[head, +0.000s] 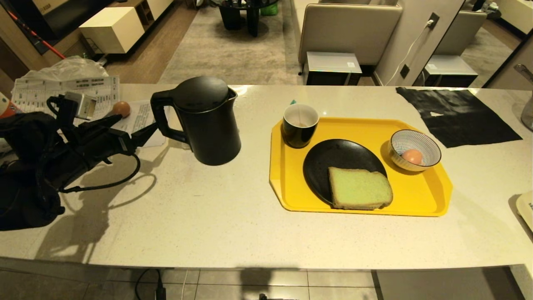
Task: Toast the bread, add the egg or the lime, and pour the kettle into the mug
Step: Pick up the kettle
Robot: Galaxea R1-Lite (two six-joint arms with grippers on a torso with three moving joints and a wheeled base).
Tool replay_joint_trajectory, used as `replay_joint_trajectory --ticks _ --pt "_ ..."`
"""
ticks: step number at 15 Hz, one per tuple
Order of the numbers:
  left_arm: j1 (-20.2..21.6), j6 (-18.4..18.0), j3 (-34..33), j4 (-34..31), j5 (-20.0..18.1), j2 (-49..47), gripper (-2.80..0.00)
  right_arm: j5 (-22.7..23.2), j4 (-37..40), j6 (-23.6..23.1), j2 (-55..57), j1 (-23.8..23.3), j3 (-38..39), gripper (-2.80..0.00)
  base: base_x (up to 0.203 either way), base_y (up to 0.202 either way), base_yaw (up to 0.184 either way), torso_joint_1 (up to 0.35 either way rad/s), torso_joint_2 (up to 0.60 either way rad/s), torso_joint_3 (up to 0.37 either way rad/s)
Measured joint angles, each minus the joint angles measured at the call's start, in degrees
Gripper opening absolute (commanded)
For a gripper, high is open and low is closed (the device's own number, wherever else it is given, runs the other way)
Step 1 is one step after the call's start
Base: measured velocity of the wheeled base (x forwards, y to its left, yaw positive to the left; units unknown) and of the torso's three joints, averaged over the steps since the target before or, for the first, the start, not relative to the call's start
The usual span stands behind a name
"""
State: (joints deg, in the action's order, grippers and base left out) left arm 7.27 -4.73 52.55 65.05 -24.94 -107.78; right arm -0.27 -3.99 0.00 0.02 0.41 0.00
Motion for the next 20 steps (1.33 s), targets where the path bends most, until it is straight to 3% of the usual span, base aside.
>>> replay_joint_trajectory --ticks 10,20 --pt "-7.3 0.4 3.0 -0.7 0.6 -1.2 0.00 0.0 0.0 0.0 0.0 0.0 0.0 -2.80 0.000 0.000 0.000 0.000 0.00 0.000" --pt "-5.0 -0.6 3.1 0.9 1.2 -1.9 0.00 0.0 0.0 0.0 0.0 0.0 0.0 -2.80 0.000 0.000 0.000 0.000 0.00 0.000"
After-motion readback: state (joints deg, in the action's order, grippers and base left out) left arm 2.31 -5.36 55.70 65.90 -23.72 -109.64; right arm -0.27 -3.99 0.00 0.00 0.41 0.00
